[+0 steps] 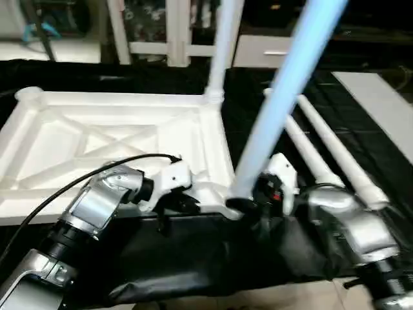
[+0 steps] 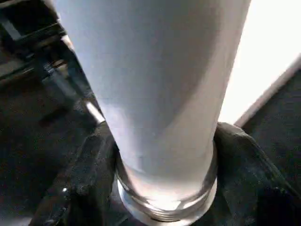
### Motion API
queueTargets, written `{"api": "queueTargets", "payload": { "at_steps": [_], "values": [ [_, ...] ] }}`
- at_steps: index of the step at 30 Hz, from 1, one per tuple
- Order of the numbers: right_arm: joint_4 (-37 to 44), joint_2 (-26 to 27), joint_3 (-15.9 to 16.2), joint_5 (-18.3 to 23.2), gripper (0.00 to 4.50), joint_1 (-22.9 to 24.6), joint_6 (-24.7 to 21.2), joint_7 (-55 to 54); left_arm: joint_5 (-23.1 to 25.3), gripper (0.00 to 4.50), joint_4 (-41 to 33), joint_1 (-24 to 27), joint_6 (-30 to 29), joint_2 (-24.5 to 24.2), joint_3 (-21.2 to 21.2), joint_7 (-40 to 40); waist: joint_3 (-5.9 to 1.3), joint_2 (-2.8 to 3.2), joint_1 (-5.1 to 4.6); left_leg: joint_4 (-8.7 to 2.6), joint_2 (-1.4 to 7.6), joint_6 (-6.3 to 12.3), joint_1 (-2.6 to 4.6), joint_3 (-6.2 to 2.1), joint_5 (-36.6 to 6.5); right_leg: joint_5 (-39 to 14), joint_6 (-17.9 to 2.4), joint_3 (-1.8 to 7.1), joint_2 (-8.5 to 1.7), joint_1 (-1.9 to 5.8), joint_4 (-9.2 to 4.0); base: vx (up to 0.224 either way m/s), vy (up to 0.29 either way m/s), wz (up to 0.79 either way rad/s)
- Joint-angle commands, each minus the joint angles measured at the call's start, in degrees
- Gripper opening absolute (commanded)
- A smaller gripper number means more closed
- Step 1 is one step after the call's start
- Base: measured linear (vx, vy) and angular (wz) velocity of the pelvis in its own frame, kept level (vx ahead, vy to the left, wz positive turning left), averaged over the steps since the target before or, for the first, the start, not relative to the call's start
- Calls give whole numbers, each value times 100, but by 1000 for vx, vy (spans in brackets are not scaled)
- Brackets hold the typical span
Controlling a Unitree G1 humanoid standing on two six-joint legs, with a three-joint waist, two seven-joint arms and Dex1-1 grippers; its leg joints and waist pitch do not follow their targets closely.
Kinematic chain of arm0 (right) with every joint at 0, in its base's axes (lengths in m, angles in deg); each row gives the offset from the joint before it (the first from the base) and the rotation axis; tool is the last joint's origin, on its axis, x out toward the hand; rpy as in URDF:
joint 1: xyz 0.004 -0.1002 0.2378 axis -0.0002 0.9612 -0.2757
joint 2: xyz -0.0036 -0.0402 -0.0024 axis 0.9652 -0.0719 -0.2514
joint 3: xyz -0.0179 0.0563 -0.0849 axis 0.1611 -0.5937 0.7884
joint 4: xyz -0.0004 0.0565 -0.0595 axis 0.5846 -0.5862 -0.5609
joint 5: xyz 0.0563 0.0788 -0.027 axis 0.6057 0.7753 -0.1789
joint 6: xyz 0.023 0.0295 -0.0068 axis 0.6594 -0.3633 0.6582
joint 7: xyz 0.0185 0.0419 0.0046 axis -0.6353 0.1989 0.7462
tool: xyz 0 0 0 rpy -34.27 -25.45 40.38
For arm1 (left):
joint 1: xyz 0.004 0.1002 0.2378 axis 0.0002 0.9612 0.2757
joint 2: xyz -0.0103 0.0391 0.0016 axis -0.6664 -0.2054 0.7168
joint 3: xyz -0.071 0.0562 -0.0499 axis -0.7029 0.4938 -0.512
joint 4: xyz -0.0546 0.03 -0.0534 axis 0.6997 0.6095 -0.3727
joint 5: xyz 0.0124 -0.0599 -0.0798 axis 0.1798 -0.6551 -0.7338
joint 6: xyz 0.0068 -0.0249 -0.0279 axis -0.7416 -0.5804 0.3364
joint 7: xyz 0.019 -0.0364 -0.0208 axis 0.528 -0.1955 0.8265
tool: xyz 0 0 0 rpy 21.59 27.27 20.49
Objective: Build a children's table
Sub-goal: Rotate leg to tighten
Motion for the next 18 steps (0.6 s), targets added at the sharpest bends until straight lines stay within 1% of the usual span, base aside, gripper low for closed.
{"api": "queueTargets", "payload": {
  "at_steps": [1, 2, 3, 4, 5, 7, 8, 9, 10, 11, 12, 13, 14, 15, 16, 17, 18],
  "values": [
    [-514, 232, 3, -365, 266, -122, -79, -765, 6, 0, 74, -49, -88, 360, 215, 221, -281, 27, -5, -445, 341, -253, 172, -189, -1917, -2070, -1068, 237, -364, 127, -510, 0, 0, 0],
    [-624, 337, -3, -454, 266, -177, -47, -968, 14, 0, 140, -93, -109, 456, 168, 368, -271, 31, -50, -458, 336, -320, 158, -197, -2041, -2245, -1005, 234, -349, 100, -519, -51, 15, -4],
    [-733, 442, -14, -548, 266, -234, -13, -1161, 16, 0, 208, -139, -128, 548, 122, 506, -269, 37, -71, -462, 327, -397, 175, -220, -2241, -2510, -931, 225, -364, 89, -556, -51, 15, -4],
    [-888, 593, -36, -606, 266, -327, -12, -1376, 56, 0, 281, -197, -162, 644, 101, 668, -269, 37, -71, -462, 327, -397, 175, -220, -2241, -2510, -931, 225, -364, 89, -556, -56, 17, -6],
    [-985, 680, -53, -632, 266, -387, -14, -1486, 84, 0, 326, -232, -184, 696, 96, 755, -273, 35, -107, -470, 320, -448, 154, -254, -2351, -2751, -827, 212, -382, 94, -577, -52, 15, -7],
    [-1407, 1009, -217, -733, 265, -640, 98, -2106, 199, 0, 528, -365, -382, 933, 8, 1205, -276, 33, -147, -459, 312, -466, 175, -256, -2466, -2843, -793, 217, -384, 54, -601, -26, 8, -3],
    [-1755, 1218, -338, -812, 265, -840, 188, -2583, 305, 0, 712, -483, -611, 1149, -105, 1674, -278, 37, -166, -462, 313, -473, 174, -265, -2501, -2877, -778, 210, -386, 57, -610, 0, 0, 0],
    [-1990, 1327, -418, -854, 265, -961, 257, -2908, 358, 0, 836, -559, -760, 1284, -192, 1988, -273, 41, -182, -467, 320, -492, 176, -271, -2510, -2857, -786, 206, -382, 55, -610, 0, 0, 0],
    [-2231, 1441, -500, -871, 265, -1080, 325, -3199, 403, 0, 955, -630, -855, 1408, -258, 2254, -300, 56, -198, -466, 312, -527, 183, -276, -2484, -2654, -828, 195, -373, 52, -595, 0, 0, 0],
    [-2478, 1542, -570, -928, 265, -1206, 398, -3547, 445, 0, 1063, -695, -919, 1527, -311, 2501, -308, 50, -188, -472, 316, -524, 177, -275, -2416, -2523, -826, 194, -369, 65, -596, 0, 0, 0],
    [-2478, 1542, -570, -928, 265, -1206, 398, -3547, 445, 0, 1063, -695, -919, 1527, -311, 2501, -312, 55, -189, -473, 313, -507, 175, -264, -2378, -2383, -845, 195, -360, 67, -589, 0, 0, 0],
    [-2976, 1769, -752, -1003, 265, -1459, 576, -4151, 587, 0, 1288, -803, -875, 1699, -345, 2886, -320, 59, -181, -475, 309, -432, 164, -237, -2264, -2016, -871, 208, -343, 66, -575, 0, 0, 0],
    [-2976, 1769, -752, -1003, 265, -1459, 576, -4151, 587, 0, 1288, -803, -875, 1699, -345, 2886, -310, 57, -193, -475, 302, -428, 178, -228, -2294, -2009, -884, 213, -336, 38, -586, 0, 0, 0],
    [-3334, 1967, -905, -983, 265, -1648, 787, -4509, 673, 0, 1408, -855, -823, 1772, -335, 3066, -319, 58, -181, -466, 295, -424, 192, -229, -2302, -1998, -888, 208, -332, 47, -584, 0, 0, 0],
    [-3446, 2028, -949, -982, 265, -1709, 848, -4598, 694, 0, 1433, -867, -815, 1784, -326, 3091, -307, 62, -195, -466, 294, -410, 180, -226, -2363, -2048, -896, 218, -349, 38, -595, 0, 0, 0],
    [-3523, 2081, -975, -970, 265, -1762, 924, -4609, 695, 0, 1438, -870, -816, 1790, -328, 3085, -321, 56, -182, -467, 292, -383, 164, -229, -2303, -1999, -854, 210, -347, 74, -584, 0, 0, 0],
    [-3557, 2101, -983, -969, 265, -1786, 964, -4603, 695, 0, 1440, -870, -822, 1796, -335, 3086, -327, 59, -166, -463, 297, -343, 169, -214, -2216, -1844, -842, 217, -339, 68, -577, 0, 0, 0]
  ]
}}
